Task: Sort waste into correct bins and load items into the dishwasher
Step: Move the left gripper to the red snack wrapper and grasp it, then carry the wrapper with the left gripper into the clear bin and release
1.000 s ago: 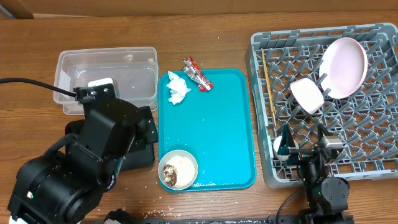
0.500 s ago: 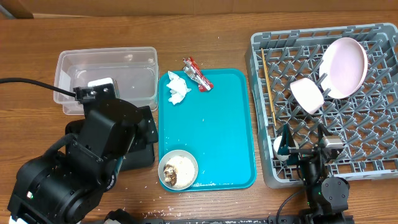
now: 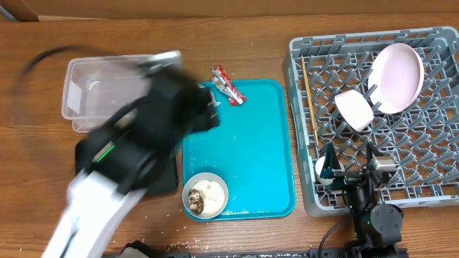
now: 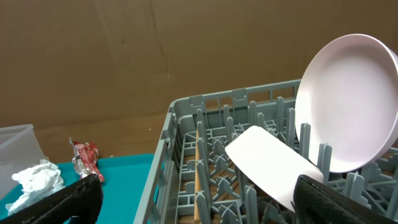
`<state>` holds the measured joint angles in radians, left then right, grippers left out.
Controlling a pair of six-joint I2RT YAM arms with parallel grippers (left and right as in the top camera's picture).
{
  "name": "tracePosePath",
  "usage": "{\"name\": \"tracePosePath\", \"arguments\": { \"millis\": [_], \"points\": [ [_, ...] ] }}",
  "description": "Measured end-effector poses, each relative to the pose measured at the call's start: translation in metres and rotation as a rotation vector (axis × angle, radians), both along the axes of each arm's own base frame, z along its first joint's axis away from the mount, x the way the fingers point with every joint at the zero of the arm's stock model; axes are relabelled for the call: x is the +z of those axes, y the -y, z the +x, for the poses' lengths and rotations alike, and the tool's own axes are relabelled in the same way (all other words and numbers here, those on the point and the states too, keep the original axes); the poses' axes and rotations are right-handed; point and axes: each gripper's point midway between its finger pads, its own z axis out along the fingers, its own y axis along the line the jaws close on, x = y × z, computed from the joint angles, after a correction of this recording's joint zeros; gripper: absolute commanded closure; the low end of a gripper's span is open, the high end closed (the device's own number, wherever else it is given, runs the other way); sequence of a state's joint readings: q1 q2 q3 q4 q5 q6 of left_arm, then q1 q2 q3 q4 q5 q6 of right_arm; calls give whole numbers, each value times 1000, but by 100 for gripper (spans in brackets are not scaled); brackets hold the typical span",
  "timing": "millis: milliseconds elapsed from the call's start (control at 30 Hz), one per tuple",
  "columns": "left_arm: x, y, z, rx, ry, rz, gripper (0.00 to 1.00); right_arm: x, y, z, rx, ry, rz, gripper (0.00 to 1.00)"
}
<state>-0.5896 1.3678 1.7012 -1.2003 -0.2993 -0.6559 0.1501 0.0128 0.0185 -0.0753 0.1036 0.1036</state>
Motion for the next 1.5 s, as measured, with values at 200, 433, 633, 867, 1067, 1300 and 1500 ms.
{"name": "tracePosePath", "arguments": {
  "millis": [200, 433, 633, 867, 1067, 1300, 1500],
  "points": [
    [-139, 64, 82, 17, -220, 68, 28, 0, 0, 0, 0, 0, 0, 0],
    [-238, 84, 113, 149, -323, 40, 22, 0, 0, 0, 0, 0, 0, 0],
    [-287, 87, 132, 211, -340, 11, 25, 0, 0, 0, 0, 0, 0, 0],
    [-294, 85, 153, 247, -295, -40, 44, 0, 0, 0, 0, 0, 0, 0],
    [-291, 78, 160, 267, -272, -39, 47, 0, 0, 0, 1, 1, 0, 0],
    [-296, 77, 168, 232, -243, 1, 96, 0, 0, 0, 0, 1, 0, 0],
    [-293, 80, 159, 89, -292, 82, 96, 0, 0, 0, 0, 1, 0, 0]
  ]
}}
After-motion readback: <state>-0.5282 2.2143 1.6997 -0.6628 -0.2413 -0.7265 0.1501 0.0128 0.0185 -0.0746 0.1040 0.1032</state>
